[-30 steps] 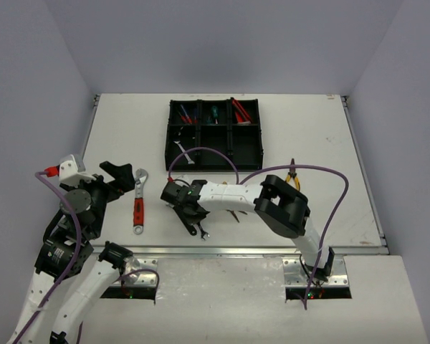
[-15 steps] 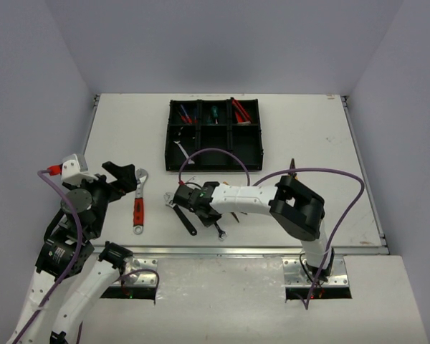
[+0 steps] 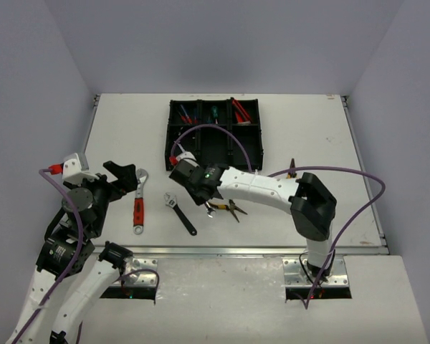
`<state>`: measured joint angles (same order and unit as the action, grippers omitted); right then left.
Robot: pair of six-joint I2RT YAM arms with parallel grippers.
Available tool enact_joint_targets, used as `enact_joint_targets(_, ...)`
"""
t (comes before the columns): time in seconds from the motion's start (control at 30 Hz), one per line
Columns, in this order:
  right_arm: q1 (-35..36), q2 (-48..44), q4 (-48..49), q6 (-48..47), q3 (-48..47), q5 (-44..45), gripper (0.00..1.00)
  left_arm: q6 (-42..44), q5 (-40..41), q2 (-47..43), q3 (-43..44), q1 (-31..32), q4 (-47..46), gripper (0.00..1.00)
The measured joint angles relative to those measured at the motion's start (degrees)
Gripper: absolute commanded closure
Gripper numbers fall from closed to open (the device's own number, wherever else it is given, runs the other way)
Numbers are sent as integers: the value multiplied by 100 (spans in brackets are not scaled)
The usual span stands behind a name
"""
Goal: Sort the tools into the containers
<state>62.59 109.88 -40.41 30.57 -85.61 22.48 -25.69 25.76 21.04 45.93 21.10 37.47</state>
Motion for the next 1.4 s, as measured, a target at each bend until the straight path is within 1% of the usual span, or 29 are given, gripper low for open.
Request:
enact_joint_targets(0.07,-217,131,21,-200,-441,-18,100,-2,2,-2,0,0,0,0)
enact_joint_targets(0.23,-777,601,464,-707,-1490,-29,100,-1,2,-4,0,2,0,0)
enact_joint_targets(0.33,-994,1221,507,-1092,-2528,3,100,0,-2,-2,0,2,-4,0)
enact_joint_targets(0.43,-1103,1809,713,-1424,-3275,6,100,0,-2,-2,0,2,-5,0)
enact_joint_targets(0.57,-1222,2289,997,-1782,-3614,-20,100,0,-3,-2,-1,2,-8,0)
enact_joint_targets(0.8,-1364,2521,1567,-2287,-3622,-21,99,0,-4,2,-19,31,-28,0)
enact_joint_targets(0.83,-1384,2537,1667,-2356,-3623,-10,96,2,-4,4,-20,31,-32,0)
enact_joint_targets(0.9,-1426,2588,1839,-2460,-3626,0,83,3,-7,12,-20,33,-36,0)
enact_joint_targets(0.93,-1445,2615,1898,-2500,-3626,-1,78,4,-8,21,-20,33,-39,0)
enact_joint_targets(1.1,-1494,2692,2039,-2605,-3573,-16,58,18,-19,63,-23,33,-39,0)
enact_joint_targets(1.13,-1498,2691,2080,-2611,-3545,-23,48,20,-27,66,-24,33,-39,0)
enact_joint_targets(1.27,-1500,2691,2123,-2607,-3493,-50,41,22,-30,68,-24,33,-39,0)
enact_joint_targets(1.4,-1500,2560,2105,-2528,-3296,-97,28,22,-30,68,-26,33,-39,0)
